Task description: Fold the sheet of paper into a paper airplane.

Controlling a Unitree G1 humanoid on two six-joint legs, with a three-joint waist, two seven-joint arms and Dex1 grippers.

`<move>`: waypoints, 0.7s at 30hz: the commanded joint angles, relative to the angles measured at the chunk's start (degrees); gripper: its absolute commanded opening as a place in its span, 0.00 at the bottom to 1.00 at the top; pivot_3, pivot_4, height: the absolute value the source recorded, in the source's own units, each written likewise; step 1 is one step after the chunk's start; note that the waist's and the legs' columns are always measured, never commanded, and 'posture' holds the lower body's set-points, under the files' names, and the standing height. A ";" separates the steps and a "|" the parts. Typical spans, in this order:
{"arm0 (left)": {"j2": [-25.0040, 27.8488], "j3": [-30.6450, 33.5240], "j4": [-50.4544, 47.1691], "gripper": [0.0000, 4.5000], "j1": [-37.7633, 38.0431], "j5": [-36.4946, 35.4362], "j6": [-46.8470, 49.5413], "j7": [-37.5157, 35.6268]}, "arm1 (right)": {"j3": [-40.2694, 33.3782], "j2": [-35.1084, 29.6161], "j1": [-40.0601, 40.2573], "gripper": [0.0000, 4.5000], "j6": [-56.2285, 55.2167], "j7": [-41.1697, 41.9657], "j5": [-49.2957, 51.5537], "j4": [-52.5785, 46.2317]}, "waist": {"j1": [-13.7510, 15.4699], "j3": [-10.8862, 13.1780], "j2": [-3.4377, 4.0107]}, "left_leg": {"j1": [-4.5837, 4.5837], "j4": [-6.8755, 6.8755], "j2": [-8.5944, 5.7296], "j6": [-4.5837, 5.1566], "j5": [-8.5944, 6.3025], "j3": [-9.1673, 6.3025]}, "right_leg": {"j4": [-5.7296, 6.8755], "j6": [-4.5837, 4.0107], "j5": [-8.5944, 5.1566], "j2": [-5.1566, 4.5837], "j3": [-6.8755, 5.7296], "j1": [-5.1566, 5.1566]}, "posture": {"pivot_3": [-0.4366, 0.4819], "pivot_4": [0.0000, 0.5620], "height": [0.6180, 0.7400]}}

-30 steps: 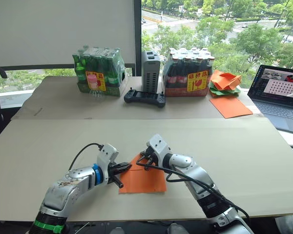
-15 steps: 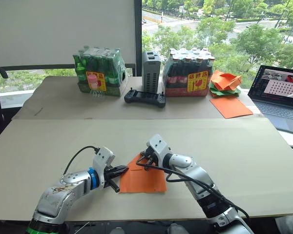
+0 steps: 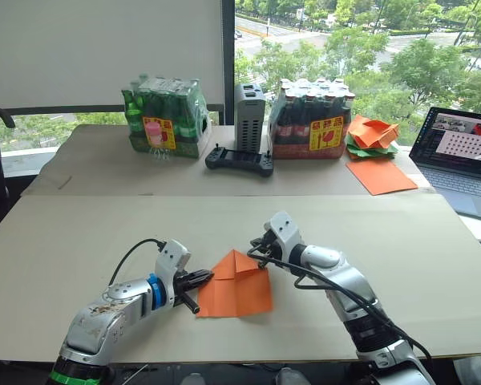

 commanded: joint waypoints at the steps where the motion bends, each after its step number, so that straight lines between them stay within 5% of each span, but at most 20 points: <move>1: 0.38 -1.93 3.76 0.00 1.07 2.29 1.40 0.90 | -1.87 -1.98 0.30 0.00 0.02 2.87 2.81 -4.82 | 0.02 0.00 0.00 | 0.00 0.00 0.00 0.00 0.00 0.00 | 0.00 0.00 0.00 0.00 0.00 0.00 | 0.48 0.27 1.00; 12: 0.44 -2.79 4.87 0.00 0.28 2.42 0.49 0.44 | -0.81 -14.91 5.22 0.00 -3.48 14.06 4.02 -6.60 | 0.21 0.01 -0.02 | -0.02 0.00 -0.02 0.00 0.00 0.00 | -0.09 0.02 -0.01 -0.02 0.00 0.03 | 0.48 0.27 1.00; 21: 0.02 -3.01 5.03 0.00 -0.28 2.23 0.66 0.67 | 1.66 -17.50 7.47 0.00 -4.95 17.98 4.33 -7.49 | 0.23 0.02 -0.02 | -0.04 0.00 -0.02 0.00 0.00 0.00 | -0.12 0.03 -0.02 -0.02 0.00 0.03 | 0.48 0.27 1.00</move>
